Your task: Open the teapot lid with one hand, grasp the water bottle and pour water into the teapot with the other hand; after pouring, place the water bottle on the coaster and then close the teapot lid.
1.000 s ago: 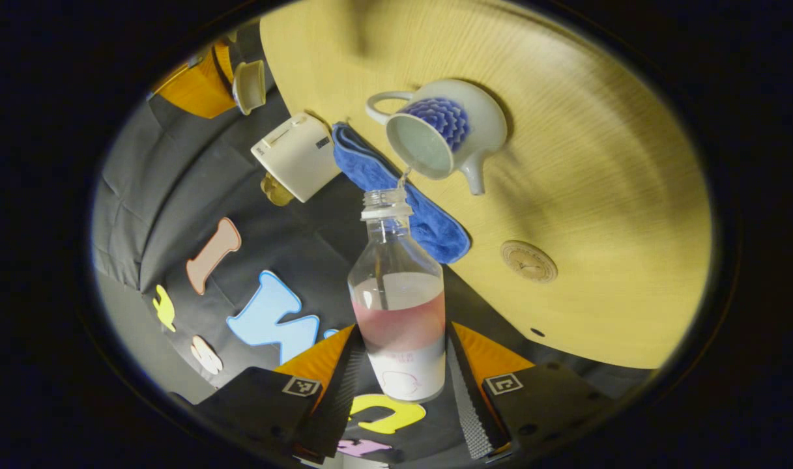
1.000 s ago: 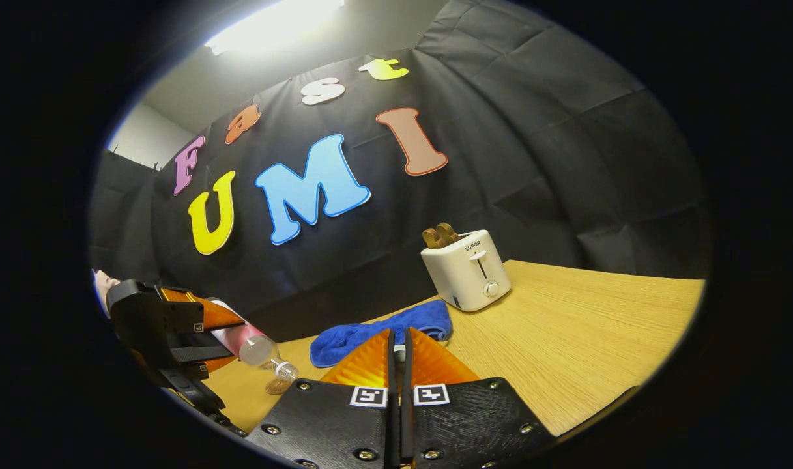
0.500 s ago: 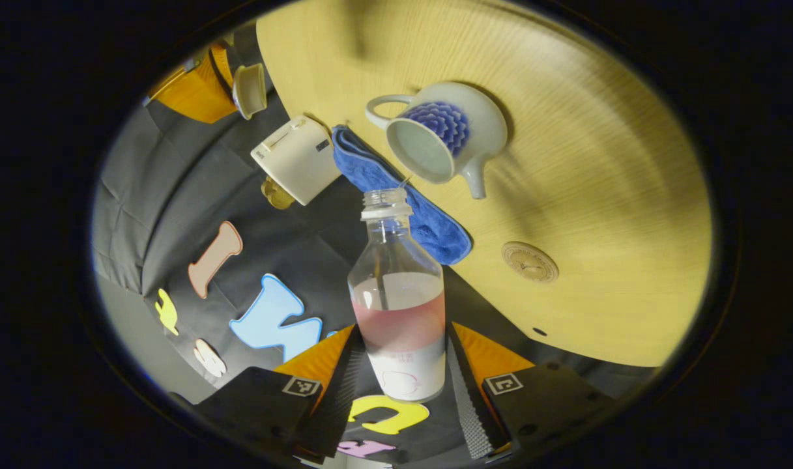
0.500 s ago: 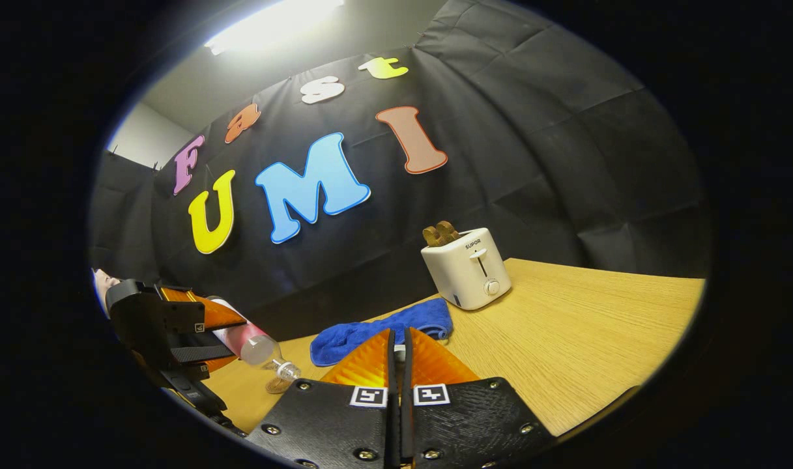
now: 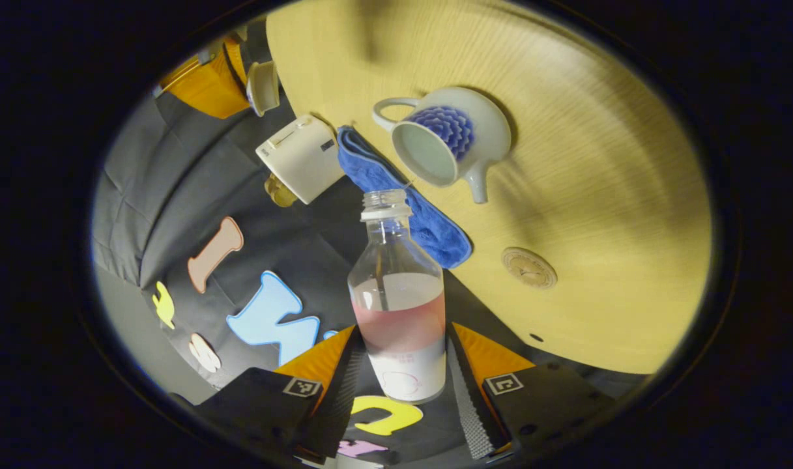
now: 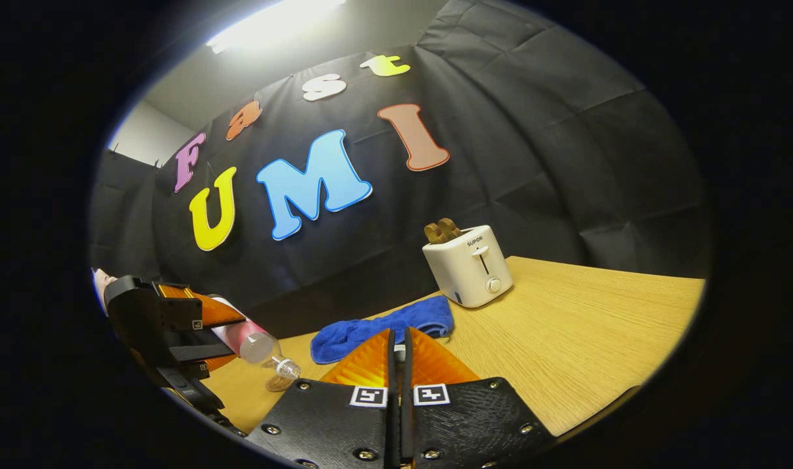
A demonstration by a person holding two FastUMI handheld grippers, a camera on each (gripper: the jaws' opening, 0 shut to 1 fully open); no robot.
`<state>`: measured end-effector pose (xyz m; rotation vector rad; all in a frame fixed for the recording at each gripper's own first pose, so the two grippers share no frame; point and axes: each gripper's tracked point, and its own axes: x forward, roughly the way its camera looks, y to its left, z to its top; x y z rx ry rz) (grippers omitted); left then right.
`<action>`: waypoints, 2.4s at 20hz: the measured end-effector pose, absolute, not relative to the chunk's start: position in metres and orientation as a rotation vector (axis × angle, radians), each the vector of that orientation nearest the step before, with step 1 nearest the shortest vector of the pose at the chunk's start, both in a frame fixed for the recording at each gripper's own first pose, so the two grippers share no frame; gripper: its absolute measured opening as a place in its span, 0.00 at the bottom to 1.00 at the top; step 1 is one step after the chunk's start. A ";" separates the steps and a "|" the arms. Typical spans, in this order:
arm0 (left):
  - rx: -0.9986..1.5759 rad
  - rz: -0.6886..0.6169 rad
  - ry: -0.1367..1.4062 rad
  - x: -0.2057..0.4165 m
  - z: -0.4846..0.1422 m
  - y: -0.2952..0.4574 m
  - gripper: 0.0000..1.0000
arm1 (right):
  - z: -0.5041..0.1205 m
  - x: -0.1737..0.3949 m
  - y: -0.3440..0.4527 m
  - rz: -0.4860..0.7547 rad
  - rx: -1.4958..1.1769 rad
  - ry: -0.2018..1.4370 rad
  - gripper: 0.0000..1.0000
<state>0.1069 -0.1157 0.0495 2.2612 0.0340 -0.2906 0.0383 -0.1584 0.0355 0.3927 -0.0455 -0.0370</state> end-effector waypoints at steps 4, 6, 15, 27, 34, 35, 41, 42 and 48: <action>2.108 -0.307 0.025 0.104 0.039 -0.113 0.84 | 0.034 0.039 -0.158 -0.036 0.389 -0.041 0.00; 1.996 -0.310 0.031 0.106 0.034 -0.109 0.84 | 0.034 0.040 -0.159 -0.038 0.387 -0.040 0.00; 1.515 -0.262 0.069 0.111 0.012 -0.082 0.84 | 0.027 0.043 -0.149 -0.023 0.356 -0.011 0.00; 0.713 -0.136 0.078 0.151 0.003 -0.022 0.84 | 0.025 0.049 -0.117 0.038 0.268 -0.015 0.00; 0.227 -0.187 0.117 0.175 -0.015 -0.017 0.84 | 0.035 0.046 -0.088 0.073 0.108 -0.085 0.00; 0.200 -0.194 0.124 0.185 -0.014 -0.017 0.83 | 0.034 0.046 -0.086 0.076 0.096 -0.083 0.00; 0.034 -0.213 0.162 0.220 -0.015 -0.013 0.83 | 0.028 0.048 -0.081 0.090 0.093 -0.063 0.00; 0.026 -0.211 0.150 0.223 -0.013 -0.013 0.83 | 0.028 0.047 -0.080 0.089 0.094 -0.064 0.00; 0.034 -0.205 0.161 0.224 -0.017 -0.015 0.85 | 0.026 0.048 -0.078 0.097 0.096 -0.056 0.00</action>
